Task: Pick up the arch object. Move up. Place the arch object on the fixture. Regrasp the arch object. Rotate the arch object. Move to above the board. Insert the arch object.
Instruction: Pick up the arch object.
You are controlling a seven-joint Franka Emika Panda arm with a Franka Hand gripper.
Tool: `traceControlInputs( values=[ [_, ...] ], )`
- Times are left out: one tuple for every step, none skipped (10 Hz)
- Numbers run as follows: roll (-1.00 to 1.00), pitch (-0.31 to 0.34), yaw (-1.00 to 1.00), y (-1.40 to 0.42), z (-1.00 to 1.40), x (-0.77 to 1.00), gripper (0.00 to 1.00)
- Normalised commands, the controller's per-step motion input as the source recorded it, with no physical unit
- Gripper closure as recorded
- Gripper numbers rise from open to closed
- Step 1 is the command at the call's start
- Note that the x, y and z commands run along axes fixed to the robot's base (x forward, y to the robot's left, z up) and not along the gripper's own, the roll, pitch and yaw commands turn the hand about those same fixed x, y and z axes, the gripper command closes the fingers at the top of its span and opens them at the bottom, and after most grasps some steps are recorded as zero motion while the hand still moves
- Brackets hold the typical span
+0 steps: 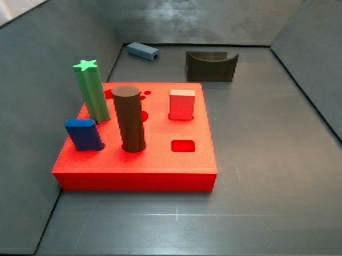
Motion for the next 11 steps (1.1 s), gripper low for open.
traceControlInputs(
  values=[
    [0.00, -0.089, 0.09, 0.14, -0.45, -0.41, 0.00],
    [0.00, 0.000, 0.43, 0.38, -0.91, -0.42, 0.00],
    [0.00, -0.116, 0.63, 0.38, -0.77, -0.42, 0.00],
    [0.00, -0.154, 0.74, 0.35, -0.80, -0.31, 0.00],
    [0.00, -0.163, 0.78, 0.34, -0.80, -0.27, 0.00],
    [0.00, -0.167, 0.77, 0.38, -0.76, -0.26, 0.00],
    [0.02, -0.003, 0.54, 0.41, -0.72, -0.25, 0.00],
    [0.03, 0.000, 0.49, 0.40, -0.70, -0.33, 0.00],
    [0.00, 0.000, 0.48, 0.46, -0.74, -0.20, 0.00],
    [0.00, -0.027, 0.39, 0.51, -0.75, 0.00, 0.00],
    [-0.10, -0.203, 0.16, 0.33, -0.67, 0.15, 0.00]
  ],
)
